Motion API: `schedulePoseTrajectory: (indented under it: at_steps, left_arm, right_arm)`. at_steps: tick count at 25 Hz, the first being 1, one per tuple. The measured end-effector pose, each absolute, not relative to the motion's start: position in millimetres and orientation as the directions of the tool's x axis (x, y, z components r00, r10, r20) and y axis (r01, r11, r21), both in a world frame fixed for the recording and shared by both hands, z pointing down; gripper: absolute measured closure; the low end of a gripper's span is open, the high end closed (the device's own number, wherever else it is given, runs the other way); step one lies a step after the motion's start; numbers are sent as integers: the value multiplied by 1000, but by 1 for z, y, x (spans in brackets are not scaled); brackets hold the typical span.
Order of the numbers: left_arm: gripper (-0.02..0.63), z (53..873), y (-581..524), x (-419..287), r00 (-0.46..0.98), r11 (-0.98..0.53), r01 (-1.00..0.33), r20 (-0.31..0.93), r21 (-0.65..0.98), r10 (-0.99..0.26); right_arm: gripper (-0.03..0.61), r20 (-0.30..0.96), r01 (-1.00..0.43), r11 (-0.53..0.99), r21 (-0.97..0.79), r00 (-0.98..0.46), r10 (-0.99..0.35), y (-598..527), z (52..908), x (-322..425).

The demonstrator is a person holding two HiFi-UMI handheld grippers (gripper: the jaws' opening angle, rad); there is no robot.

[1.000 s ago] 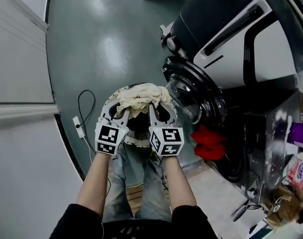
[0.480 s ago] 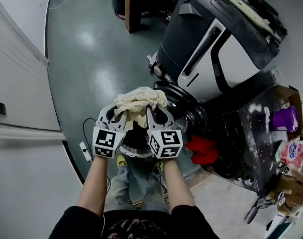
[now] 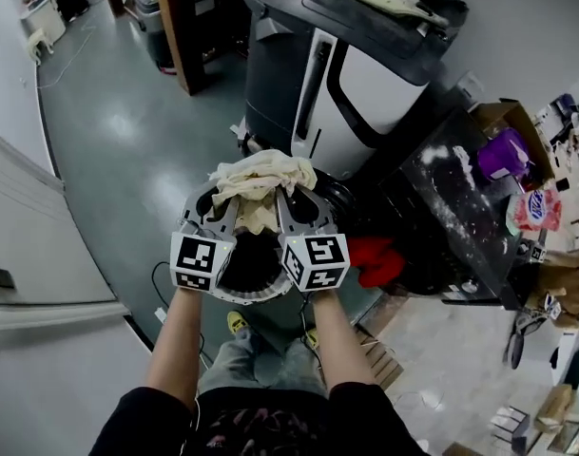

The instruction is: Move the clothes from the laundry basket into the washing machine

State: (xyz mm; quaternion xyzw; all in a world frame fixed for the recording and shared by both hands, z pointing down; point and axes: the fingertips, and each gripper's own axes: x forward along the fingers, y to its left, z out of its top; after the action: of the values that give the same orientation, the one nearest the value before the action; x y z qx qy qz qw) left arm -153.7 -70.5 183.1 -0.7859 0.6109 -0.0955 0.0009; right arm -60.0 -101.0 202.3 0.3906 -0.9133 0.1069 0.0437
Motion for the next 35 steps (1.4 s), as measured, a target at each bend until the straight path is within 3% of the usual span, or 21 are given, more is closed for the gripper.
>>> schedulePoseTrajectory:
  at_steps: [9,20,27,35]
  left_arm:
    - [551,110,-78,19,444,-444,-881,42,-161,-895]
    - [551,96,-43,253,676,-668,-722,24,-180,-736]
    - [552,110,-37,325,763,-758,-633,42,-158,-645]
    - [552,139,-52,349,833,-833,-535,76,-141,-548]
  right_arm:
    - [512,69,-845,521,-119,-530,-845,-90,129,116]
    - [512,60,-951,291,-105,-298,-953,-33,115,348]
    - [512,73,-981,164,-107,-172,-982,-13,123,419]
    - [512,125,-991,42,-130,-59,-990,-20,158,439]
